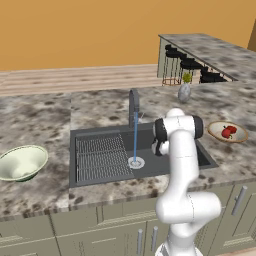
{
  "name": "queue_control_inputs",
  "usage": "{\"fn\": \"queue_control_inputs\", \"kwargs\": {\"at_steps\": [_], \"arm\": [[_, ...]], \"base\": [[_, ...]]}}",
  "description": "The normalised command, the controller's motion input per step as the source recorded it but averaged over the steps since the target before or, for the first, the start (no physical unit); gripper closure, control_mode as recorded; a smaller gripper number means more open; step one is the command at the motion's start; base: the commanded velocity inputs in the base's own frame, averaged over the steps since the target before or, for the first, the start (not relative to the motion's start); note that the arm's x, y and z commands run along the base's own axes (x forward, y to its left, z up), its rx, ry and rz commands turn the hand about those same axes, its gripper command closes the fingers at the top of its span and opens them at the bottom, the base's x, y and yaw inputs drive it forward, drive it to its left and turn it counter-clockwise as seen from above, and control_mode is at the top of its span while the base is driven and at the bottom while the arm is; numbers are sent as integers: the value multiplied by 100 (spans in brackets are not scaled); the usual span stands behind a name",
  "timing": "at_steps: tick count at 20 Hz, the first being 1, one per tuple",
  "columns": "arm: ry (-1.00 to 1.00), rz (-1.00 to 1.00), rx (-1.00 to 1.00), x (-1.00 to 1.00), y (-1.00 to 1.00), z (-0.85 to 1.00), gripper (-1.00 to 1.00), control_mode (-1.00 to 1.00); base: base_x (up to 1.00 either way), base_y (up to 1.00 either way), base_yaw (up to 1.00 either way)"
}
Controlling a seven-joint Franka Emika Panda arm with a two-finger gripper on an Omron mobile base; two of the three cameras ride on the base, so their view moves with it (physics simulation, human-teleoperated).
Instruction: Pick the bell peppers from the sink and place them in one bowl. Place the lemon wedge in the other bowl. Then turn off the sink faucet.
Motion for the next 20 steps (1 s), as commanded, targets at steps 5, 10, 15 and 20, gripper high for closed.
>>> {"fn": "queue_control_inputs", "kwargs": {"at_steps": [5,10,15,20], "arm": [[0,2,0,-23,-14,48,100,-100],[-3,2,1,-31,-5,64,100,-100],[-11,5,0,-35,3,78,100,-100],[-21,7,0,-46,14,68,100,-100]], "base": [[0,0,0],[0,0,0],[0,0,0],[0,0,0]]}}
